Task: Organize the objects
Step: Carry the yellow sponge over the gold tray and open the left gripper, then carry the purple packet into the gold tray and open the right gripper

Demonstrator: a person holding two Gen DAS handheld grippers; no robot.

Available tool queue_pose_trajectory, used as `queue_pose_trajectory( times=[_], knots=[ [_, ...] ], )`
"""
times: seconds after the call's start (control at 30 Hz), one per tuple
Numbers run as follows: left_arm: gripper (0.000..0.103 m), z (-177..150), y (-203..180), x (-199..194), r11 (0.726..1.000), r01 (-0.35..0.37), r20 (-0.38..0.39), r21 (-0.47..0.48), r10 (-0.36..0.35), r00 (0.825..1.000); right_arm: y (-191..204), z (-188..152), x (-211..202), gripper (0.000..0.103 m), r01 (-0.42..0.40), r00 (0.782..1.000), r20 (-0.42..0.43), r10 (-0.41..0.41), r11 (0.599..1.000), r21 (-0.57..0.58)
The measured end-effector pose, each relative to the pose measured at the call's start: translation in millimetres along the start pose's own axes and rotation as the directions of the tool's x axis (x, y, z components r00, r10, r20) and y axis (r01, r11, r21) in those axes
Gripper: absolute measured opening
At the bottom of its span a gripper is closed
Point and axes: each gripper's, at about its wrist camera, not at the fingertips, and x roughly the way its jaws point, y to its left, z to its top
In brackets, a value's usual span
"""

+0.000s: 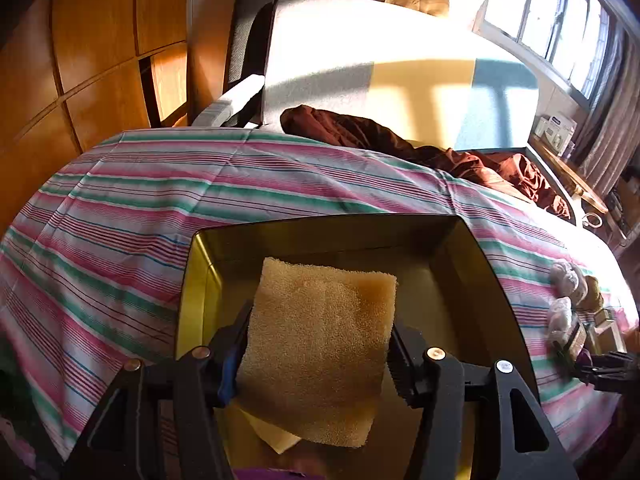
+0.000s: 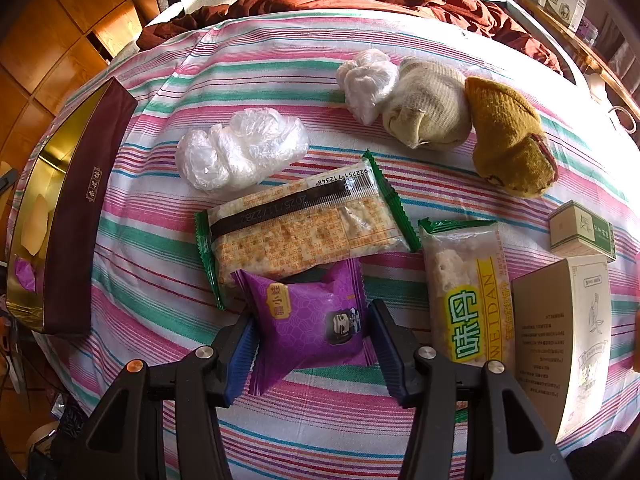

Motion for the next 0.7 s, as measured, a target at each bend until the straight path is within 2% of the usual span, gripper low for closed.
queue_pose_trajectory(
  times=[0.03,0.13,0.17,0.2,0.37,0.7],
  knots=[
    [0.059,3,9,6,1.0,-0.011,-0.002,-0.015,0.011,1.0,0,0,0,0.054,0.002,1.0,0.0,-0.002,1.0,-0.002],
    [0.07,9,29,19,0.998,-0.019,-0.027,-0.055,0.018,0.999,0,-1,-1,0.055,0.008,1.0,0.0,-0.008,1.0,-0.007],
    [0.079,10,34,20,0.997,-0.025,-0.035,-0.078,0.022,0.999,0,-1,-1,0.054,0.01,1.0,0.0,-0.01,1.0,-0.008],
    [0.083,10,36,19,0.995,-0.023,-0.035,-0.101,0.02,0.999,0,-1,-1,0.055,0.011,1.0,0.0,-0.011,1.0,-0.009],
    [0.083,-2,42,-9,0.99,-0.01,0.021,-0.139,0.013,1.0,2,-3,-2,0.055,0.032,0.999,0.0,-0.032,0.999,-0.028],
    [0.083,-67,11,-77,0.998,-0.002,0.145,-0.064,0.011,0.989,26,-19,-9,0.053,0.051,0.999,0.002,-0.051,0.993,-0.106]
  ],
)
